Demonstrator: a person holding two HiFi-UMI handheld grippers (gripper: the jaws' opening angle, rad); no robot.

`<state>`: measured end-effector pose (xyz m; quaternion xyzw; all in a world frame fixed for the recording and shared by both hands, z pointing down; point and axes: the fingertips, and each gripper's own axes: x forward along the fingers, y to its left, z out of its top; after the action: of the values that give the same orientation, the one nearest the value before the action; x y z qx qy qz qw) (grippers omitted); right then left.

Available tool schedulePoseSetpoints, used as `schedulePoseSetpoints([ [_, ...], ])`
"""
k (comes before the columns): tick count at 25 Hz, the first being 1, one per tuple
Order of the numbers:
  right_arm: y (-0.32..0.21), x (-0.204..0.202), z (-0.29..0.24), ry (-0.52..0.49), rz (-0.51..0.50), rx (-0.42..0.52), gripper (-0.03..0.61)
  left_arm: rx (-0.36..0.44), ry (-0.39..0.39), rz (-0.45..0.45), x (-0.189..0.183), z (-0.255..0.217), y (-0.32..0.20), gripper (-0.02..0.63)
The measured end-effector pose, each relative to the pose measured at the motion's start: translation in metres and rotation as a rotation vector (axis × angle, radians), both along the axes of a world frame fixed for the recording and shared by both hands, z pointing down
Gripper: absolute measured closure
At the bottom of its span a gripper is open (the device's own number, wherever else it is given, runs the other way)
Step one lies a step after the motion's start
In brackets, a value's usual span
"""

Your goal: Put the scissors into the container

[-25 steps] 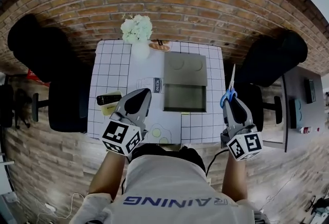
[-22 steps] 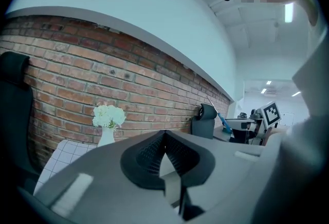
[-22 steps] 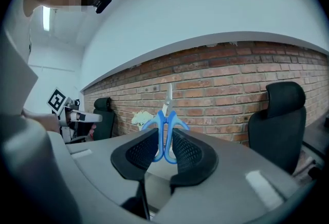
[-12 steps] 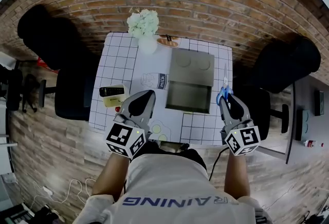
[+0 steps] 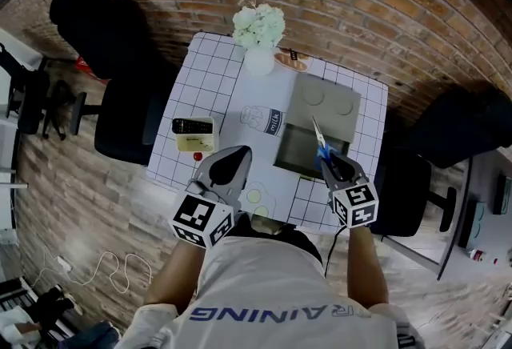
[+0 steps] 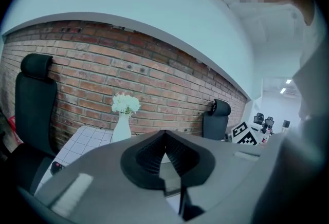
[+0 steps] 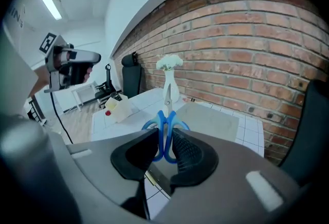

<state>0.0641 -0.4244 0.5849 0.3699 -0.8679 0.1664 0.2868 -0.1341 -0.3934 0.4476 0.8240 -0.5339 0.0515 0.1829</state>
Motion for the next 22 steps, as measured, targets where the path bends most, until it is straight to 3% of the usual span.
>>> schedulePoseSetpoints([
  [8, 0.004, -0.011, 0.088, 0.251, -0.113, -0.135, 0.476, -0.026, 0.008, -0.047, -0.024, 0.011, 0.007, 0.612],
  [22, -0.005, -0.011, 0.148, 0.403, -0.111, -0.234, 0.474, -0.039, 0.003, -0.098, -0.047, 0.018, 0.018, 0.612],
])
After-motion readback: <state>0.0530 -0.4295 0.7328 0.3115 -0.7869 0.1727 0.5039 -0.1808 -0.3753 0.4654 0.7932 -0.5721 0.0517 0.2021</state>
